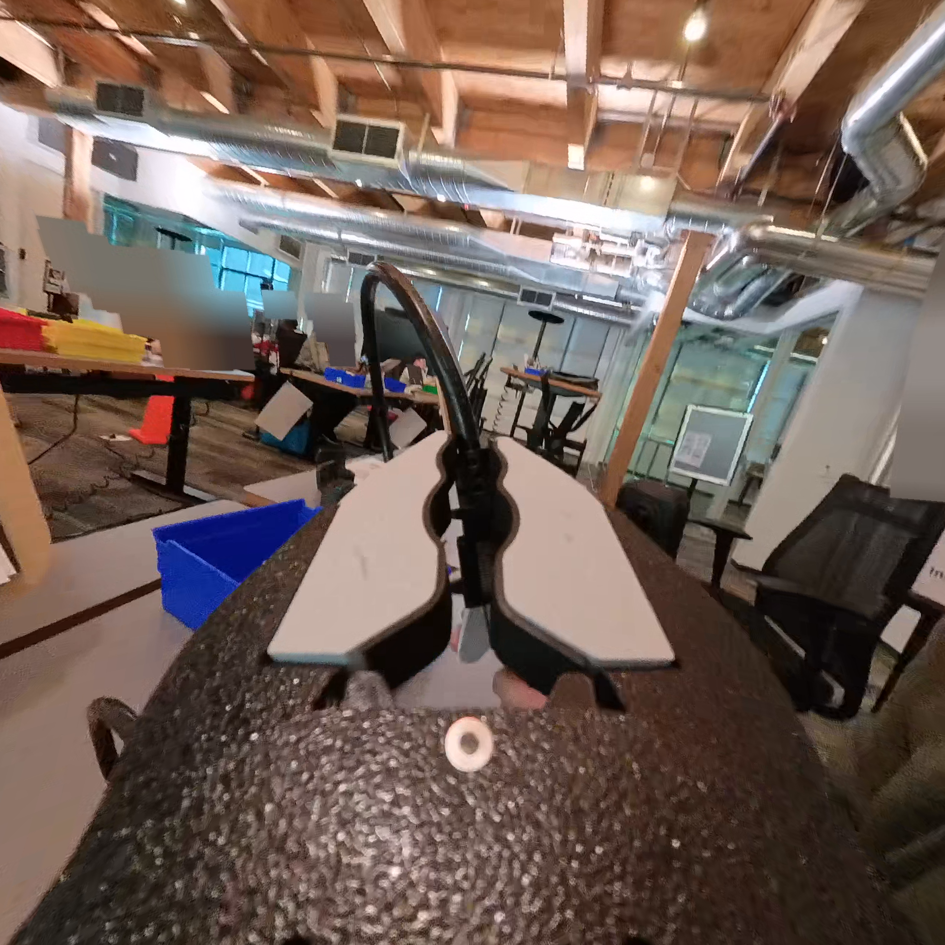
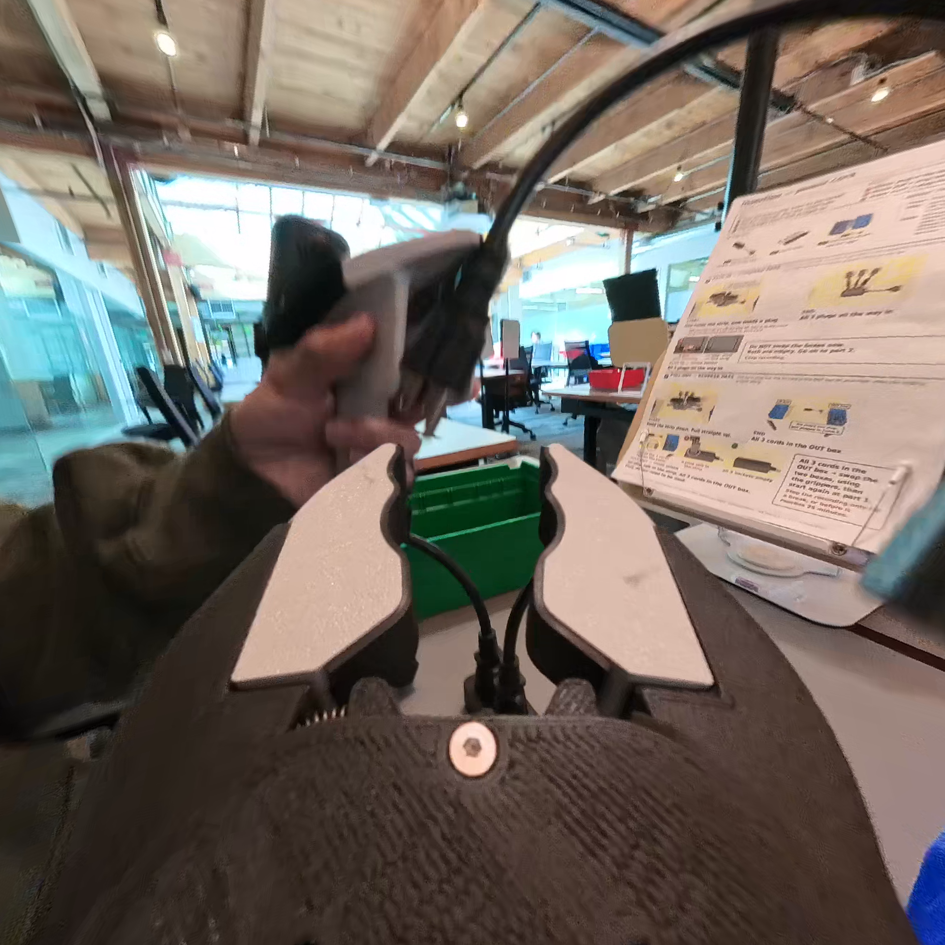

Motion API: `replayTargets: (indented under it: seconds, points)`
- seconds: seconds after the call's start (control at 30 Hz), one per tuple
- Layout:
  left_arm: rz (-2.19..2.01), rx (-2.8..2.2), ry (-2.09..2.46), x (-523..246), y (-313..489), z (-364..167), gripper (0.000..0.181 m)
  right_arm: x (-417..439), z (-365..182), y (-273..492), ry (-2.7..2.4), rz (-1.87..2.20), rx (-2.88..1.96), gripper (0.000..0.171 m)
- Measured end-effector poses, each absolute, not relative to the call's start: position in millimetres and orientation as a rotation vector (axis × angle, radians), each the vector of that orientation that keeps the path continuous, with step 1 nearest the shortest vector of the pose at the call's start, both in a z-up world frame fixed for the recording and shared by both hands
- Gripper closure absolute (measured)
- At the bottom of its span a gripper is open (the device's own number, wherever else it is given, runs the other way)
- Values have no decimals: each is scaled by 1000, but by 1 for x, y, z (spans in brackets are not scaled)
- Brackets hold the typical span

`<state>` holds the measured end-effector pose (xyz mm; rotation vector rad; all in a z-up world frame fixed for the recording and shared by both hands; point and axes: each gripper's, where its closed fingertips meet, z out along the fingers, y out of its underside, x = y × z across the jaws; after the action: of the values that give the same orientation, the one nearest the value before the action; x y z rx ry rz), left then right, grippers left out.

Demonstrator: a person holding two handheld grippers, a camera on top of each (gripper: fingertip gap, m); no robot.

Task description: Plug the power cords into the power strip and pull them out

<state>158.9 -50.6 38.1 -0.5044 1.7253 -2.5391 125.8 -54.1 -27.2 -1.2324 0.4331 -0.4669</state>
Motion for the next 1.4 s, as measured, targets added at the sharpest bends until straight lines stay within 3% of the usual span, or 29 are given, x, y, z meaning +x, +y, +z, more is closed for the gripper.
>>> replayTargets:
  seconds: [0.3, 0.33, 0.37, 0.5, 0.7, 0.83, 0.87, 1.07, 1.17, 1.2, 1.4]
  points:
    - [-2176, -210, 2092, 127, -96, -36, 170, 124, -4, -97, 467, -297, -1001, 135]
    - [-2128, -173, 2112, 125, -97, -43, 170, 124, -5, -98, 472, -295, -998, 139]
    - [-2126, -140, 2099, 122, -96, -45, 170, 128, -9, -101, 493, -319, -1014, 157]
    - [-2091, -81, 2112, 120, -90, -55, 170, 122, -18, -93, 429, -231, -1112, 159]
    - [-1990, -53, 2309, 118, -80, -78, 171, 117, -37, -76, 289, -424, -1333, 160]
    - [-1764, 30, 2487, 118, -75, -94, 137, 120, -65, -68, 209, -596, -1585, 160]
    - [-1699, 42, 2513, 120, -72, -94, 136, 120, -72, -68, 191, -624, -1635, 160]
    - [-1564, 39, 2705, 121, -69, -78, 138, 113, -94, -54, 85, -631, -1787, 160]
    - [-1539, -81, 2875, 119, -74, -82, 156, 107, -100, -44, 42, -595, -1826, 161]
    - [-1553, -46, 2906, 115, -76, -81, 171, 107, -101, -43, 45, -584, -1834, 161]
    - [-1718, -100, 2732, 128, -92, -65, 173, 121, -87, -59, 149, -616, -1688, 161]
